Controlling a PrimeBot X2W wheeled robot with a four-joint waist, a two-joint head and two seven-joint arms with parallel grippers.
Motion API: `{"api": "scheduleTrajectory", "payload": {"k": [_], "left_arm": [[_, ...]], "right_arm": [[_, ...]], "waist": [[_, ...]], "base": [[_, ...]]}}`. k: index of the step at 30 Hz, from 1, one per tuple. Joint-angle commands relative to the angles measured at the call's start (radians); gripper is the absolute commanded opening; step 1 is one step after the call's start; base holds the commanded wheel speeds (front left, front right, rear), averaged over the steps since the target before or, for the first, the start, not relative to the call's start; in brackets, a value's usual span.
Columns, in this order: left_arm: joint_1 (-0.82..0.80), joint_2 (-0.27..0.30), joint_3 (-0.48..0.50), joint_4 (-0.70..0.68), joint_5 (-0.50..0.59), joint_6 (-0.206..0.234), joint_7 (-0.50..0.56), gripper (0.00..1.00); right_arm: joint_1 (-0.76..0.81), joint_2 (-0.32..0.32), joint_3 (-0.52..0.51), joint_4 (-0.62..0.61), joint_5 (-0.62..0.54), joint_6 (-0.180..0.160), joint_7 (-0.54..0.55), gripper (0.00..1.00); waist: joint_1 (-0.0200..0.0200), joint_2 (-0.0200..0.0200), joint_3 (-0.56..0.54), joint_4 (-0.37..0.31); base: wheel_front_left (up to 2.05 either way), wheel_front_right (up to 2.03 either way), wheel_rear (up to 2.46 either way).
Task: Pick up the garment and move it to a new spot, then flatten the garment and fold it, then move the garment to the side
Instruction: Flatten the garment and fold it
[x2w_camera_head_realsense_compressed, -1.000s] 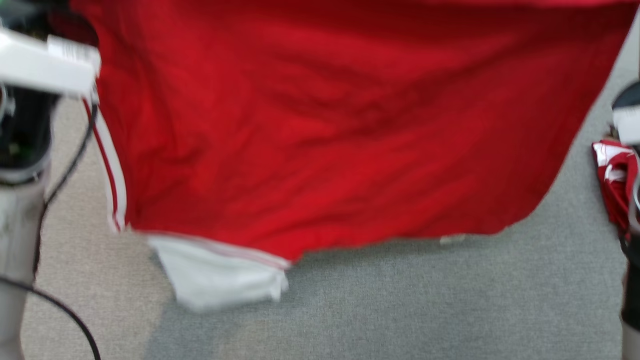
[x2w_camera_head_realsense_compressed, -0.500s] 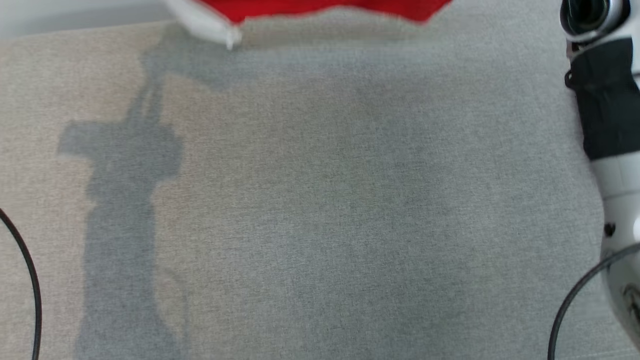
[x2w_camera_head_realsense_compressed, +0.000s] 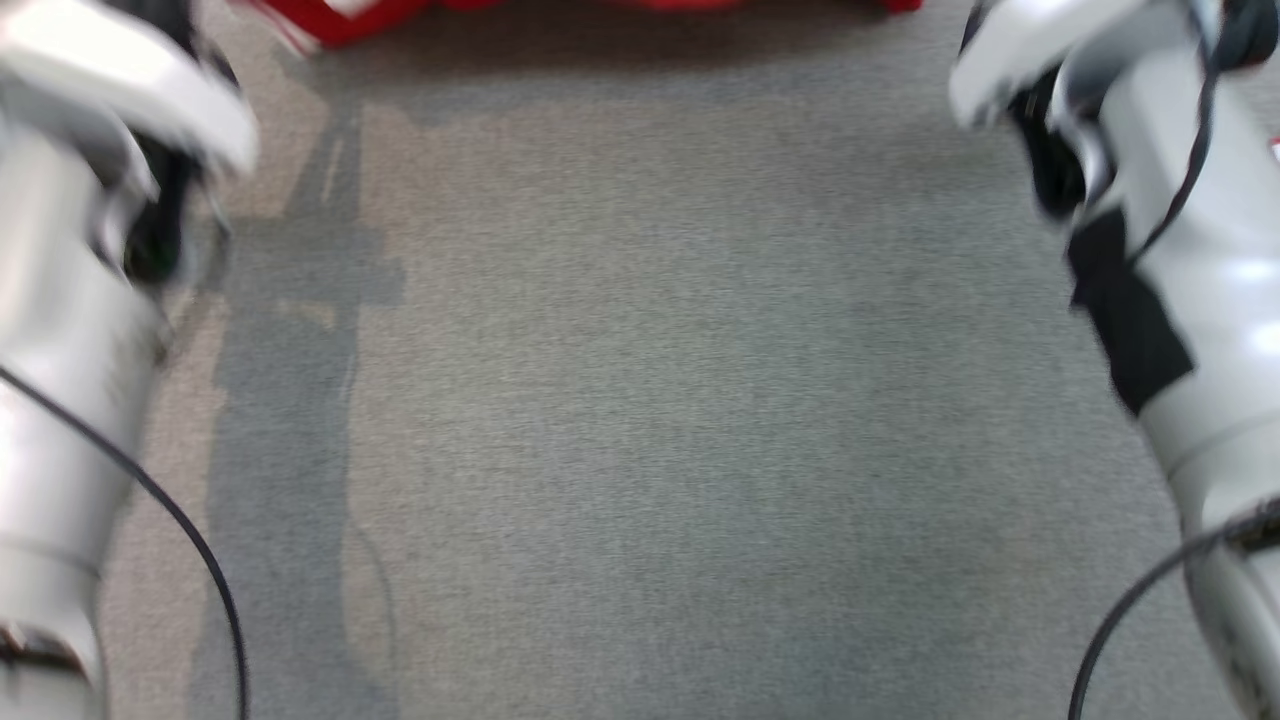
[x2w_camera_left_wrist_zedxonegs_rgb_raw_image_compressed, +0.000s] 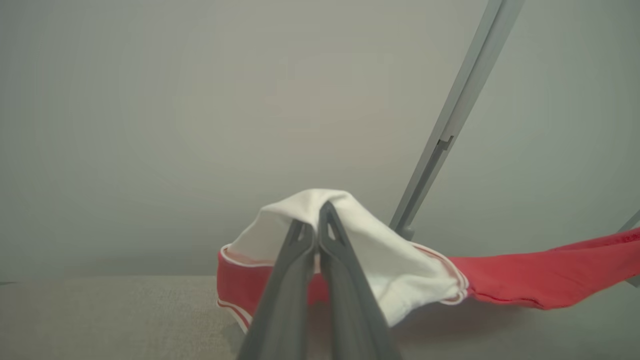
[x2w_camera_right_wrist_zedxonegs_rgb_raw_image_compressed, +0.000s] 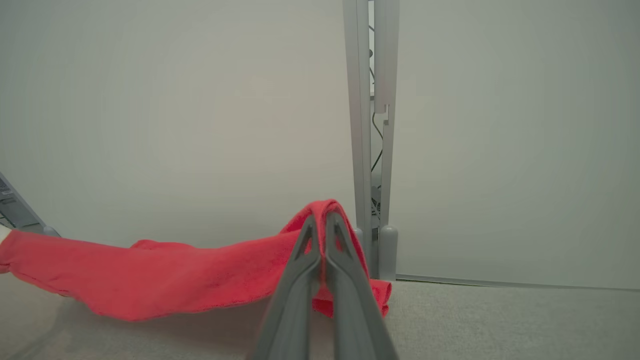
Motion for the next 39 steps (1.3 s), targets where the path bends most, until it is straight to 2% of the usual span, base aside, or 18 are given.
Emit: {"api": "scheduleTrajectory", "payload": {"k": [1,6,12,14,19,22,27,33,34,36,39], "left_arm": [[0.063,0.007,-0.021,-0.015,-0.009,0.0,-0.02,0.0],[0.298,0.004,-0.066,-0.107,-0.065,0.0,-0.064,0.0],[0.554,0.06,-0.041,-0.274,-0.054,0.0,-0.072,0.0],[0.645,0.081,-0.031,-0.356,-0.033,0.015,-0.072,0.0],[0.828,0.159,-0.061,-0.603,0.034,0.116,-0.056,0.0],[0.933,0.202,-0.068,-0.792,0.038,0.204,-0.006,0.0],[1.098,0.282,-0.068,-1.064,0.018,0.348,0.1,0.0],[1.264,0.35,-0.079,-1.273,0.002,0.478,0.182,0.0],[1.264,0.35,-0.079,-1.273,0.002,0.478,0.182,0.0],[1.325,0.37,-0.079,-1.349,0.002,0.532,0.201,0.0],[1.369,0.383,-0.089,-1.407,0.002,0.569,0.22,0.0]], "right_arm": [[0.061,-0.011,0.01,-0.005,0.015,0.0,-0.013,0.0],[0.29,-0.046,0.024,-0.083,0.106,0.0,-0.027,0.0],[0.604,-0.098,0.001,-0.287,0.199,0.0,-0.026,0.0],[0.692,-0.118,-0.029,-0.371,0.215,0.0,-0.025,0.0],[0.945,-0.164,-0.114,-0.574,0.184,0.0,-0.025,0.0],[1.052,-0.178,-0.16,-0.652,0.16,0.0,-0.025,0.0],[1.203,-0.154,-0.231,-0.769,0.098,0.0,-0.005,0.0],[1.364,-0.106,-0.33,-0.896,0.027,0.0,0.069,0.0],[1.364,-0.106,-0.33,-0.896,0.027,0.0,0.069,0.0],[1.435,-0.089,-0.368,-0.97,-0.005,0.0,0.117,0.0],[1.5,-0.074,-0.406,-1.042,-0.027,0.0,0.168,0.0]], "waist": [[0.0,0.0,0.007,0.023],[0.0,0.0,-0.018,0.041],[0.0,0.0,-0.064,0.037],[0.0,0.0,-0.082,0.034],[0.0,0.0,-0.126,0.052],[0.0,0.0,-0.154,0.058],[0.0,0.0,-0.203,0.066],[0.0,0.0,-0.266,0.087],[0.0,0.0,-0.266,0.087],[0.0,0.0,-0.279,0.096],[0.0,0.0,-0.284,0.104]], "base": [[0.0,0.0,0.0],[0.0,0.0,0.0],[0.0,0.0,0.0],[0.0,0.0,0.0],[0.0,0.0,0.0],[0.0,0.0,0.0],[0.0,0.0,0.0],[0.0,0.0,0.0],[0.0,0.0,0.0],[0.0,0.0,0.0],[0.0,0.0,0.0]]}}
